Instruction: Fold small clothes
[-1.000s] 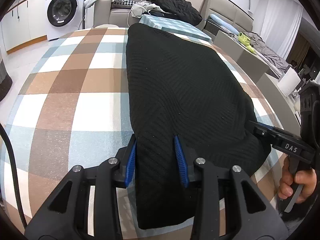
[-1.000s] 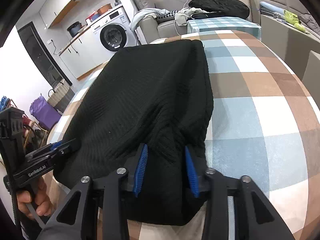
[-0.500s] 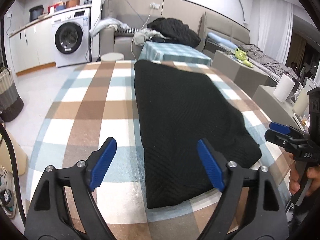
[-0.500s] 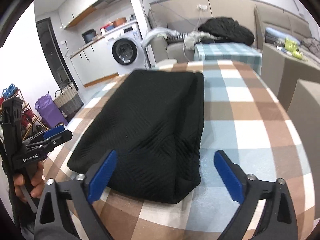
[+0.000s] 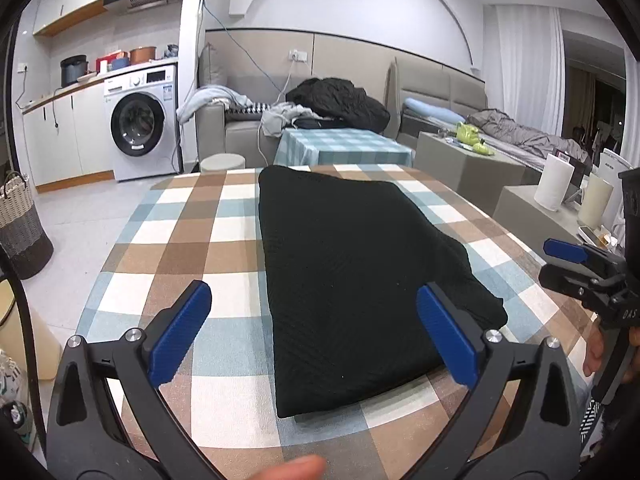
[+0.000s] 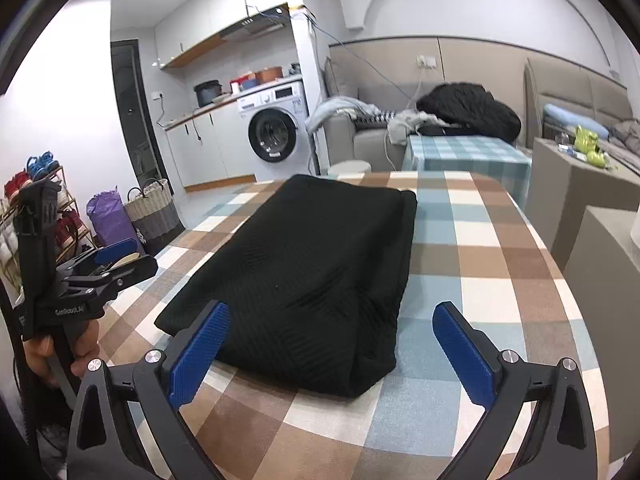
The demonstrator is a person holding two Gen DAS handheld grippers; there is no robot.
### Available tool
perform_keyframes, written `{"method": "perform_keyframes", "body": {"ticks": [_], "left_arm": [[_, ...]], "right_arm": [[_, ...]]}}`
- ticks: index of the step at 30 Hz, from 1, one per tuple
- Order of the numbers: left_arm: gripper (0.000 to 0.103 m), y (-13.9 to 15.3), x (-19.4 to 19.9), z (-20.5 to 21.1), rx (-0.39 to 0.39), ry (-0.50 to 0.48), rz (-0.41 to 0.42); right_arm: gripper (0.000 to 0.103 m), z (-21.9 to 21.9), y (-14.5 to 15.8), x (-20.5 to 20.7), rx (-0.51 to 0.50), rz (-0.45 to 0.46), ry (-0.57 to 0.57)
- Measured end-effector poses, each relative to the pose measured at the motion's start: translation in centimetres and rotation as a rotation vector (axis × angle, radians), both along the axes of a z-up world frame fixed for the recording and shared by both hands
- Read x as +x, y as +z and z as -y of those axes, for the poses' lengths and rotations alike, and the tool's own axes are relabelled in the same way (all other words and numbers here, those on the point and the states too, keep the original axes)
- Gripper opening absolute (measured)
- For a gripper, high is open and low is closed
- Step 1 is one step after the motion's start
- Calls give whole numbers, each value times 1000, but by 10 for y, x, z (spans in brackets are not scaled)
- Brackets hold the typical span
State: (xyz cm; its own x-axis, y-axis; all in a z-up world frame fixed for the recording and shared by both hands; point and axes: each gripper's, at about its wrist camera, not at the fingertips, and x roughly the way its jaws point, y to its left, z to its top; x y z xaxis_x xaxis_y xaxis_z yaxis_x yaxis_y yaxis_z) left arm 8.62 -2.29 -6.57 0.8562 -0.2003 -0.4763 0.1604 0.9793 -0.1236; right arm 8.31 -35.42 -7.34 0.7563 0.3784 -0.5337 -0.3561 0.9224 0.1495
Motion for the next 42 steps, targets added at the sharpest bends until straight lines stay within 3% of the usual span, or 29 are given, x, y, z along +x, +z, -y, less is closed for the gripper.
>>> {"method": "perform_keyframes", "body": {"ticks": [12,42], "left_arm": [[102,-10,-5,-7,7,21,40],[102,-21,-4,-9,12,-3,76]], "right_arm": [[103,-1,-9,-3,27,94,14],[103,0,-12,-11,17,170,21]]}}
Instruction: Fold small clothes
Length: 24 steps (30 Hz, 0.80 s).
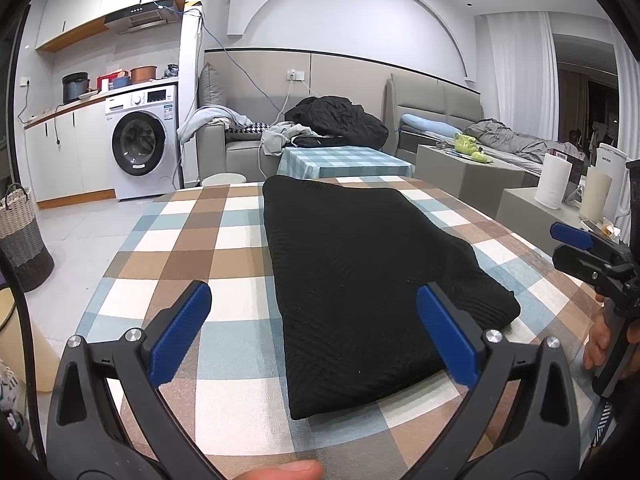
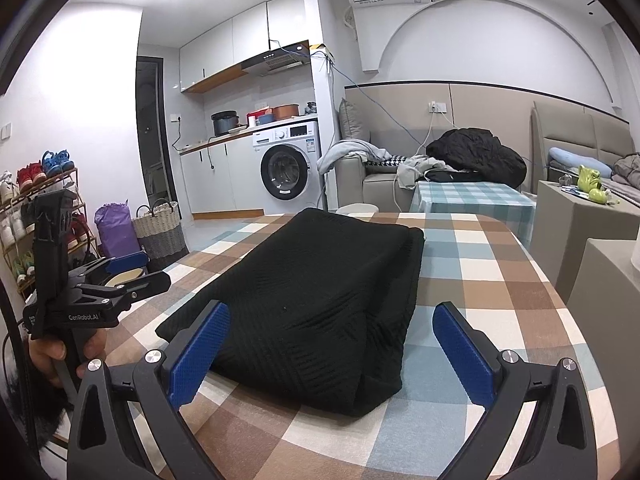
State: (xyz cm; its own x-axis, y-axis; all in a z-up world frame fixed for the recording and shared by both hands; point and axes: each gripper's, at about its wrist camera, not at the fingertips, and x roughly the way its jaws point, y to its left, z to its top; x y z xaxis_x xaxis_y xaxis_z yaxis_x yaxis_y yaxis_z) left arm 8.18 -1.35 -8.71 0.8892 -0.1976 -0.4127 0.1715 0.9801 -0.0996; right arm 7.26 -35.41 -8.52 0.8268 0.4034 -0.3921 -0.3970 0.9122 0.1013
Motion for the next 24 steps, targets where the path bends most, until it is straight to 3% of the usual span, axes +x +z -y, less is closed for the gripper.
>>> {"method": "perform_keyframes", "body": {"ticks": [24], "left_arm": [[102,-1,-1,0,-2,-1,-2]], "right_arm": [[103,-1,0,-1,6,-4,-3]]}}
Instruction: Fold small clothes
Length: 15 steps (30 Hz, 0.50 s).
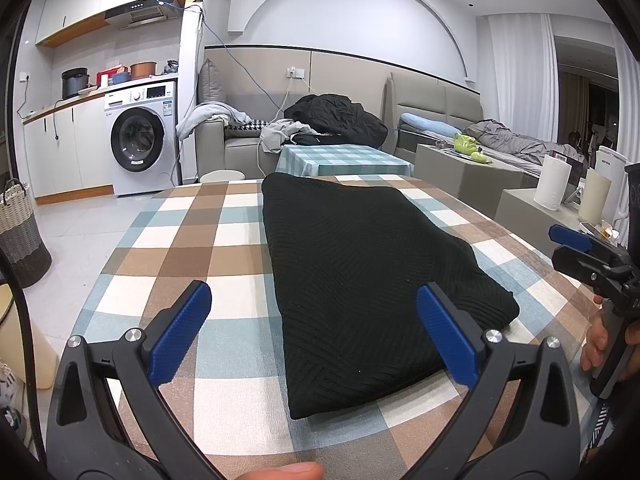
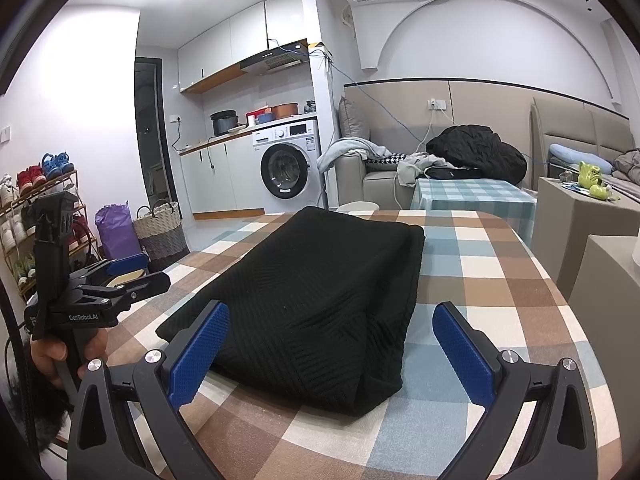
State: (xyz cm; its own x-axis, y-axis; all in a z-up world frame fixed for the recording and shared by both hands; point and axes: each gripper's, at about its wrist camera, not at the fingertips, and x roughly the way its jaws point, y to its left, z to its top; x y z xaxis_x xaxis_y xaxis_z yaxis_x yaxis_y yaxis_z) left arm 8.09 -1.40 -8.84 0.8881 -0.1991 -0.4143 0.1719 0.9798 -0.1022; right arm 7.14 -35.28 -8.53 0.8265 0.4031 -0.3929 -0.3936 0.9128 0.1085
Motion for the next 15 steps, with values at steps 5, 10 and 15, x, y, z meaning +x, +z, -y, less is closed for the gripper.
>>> {"method": "perform_keyframes", "body": {"ticks": [5,10,15], "left_arm": [[102,-1,1,1,-2,1,-1],[102,-1,0,0,1,1,-1],[102,-1,1,0,0,2,-2]], "right_arm": [[103,0,0,1,0,1,0],[103,0,-1,0,-4,2,3],[103,-1,-2,0,-9,2,7]]}}
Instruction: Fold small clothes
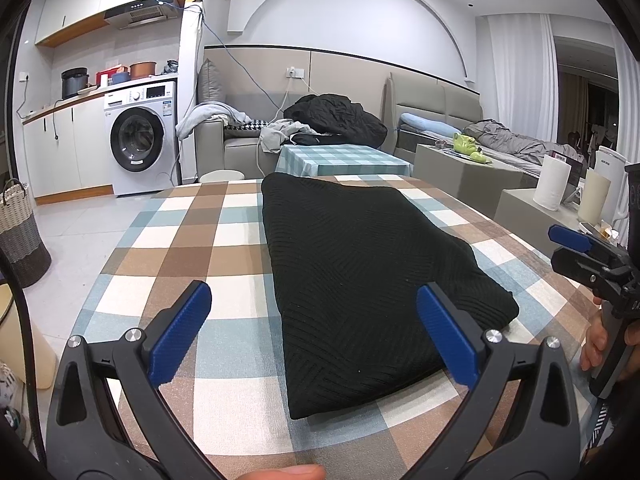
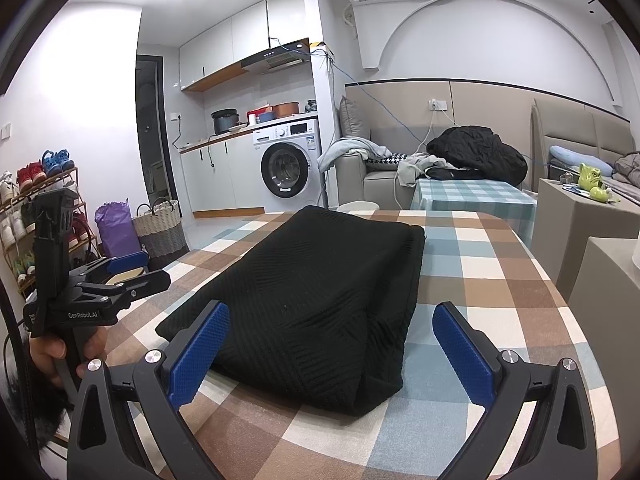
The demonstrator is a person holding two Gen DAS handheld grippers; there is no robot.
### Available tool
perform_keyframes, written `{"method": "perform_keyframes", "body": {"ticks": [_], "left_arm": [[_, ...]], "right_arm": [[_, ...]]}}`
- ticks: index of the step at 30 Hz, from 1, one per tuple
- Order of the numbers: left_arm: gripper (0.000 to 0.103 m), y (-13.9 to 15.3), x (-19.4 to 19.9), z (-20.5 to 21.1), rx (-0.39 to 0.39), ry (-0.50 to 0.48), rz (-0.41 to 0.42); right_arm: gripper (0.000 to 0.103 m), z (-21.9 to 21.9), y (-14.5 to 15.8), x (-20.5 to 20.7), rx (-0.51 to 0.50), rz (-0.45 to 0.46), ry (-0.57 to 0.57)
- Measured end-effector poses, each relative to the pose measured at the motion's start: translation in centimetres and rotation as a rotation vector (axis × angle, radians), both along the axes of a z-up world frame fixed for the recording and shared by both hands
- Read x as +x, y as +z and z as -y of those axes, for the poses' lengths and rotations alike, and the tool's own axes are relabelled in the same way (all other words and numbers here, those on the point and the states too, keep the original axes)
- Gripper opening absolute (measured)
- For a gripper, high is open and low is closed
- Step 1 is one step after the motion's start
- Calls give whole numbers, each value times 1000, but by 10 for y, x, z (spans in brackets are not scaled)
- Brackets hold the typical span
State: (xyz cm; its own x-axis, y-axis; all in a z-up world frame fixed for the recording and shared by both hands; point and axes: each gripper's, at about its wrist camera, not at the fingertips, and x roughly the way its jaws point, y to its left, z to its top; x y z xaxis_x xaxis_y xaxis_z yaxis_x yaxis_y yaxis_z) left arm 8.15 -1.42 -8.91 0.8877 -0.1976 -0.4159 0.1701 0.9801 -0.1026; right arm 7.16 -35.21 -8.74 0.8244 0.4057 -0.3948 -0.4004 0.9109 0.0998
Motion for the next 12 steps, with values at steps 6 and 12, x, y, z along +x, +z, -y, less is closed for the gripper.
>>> {"method": "perform_keyframes", "body": {"ticks": [6,12], "left_arm": [[102,1,0,-1,-1,-1,2],[102,0,0,-1,-1,0,1]], "right_arm": [[103,0,0,0,2,-4,-1],[103,0,-1,0,4,-6,2]]}}
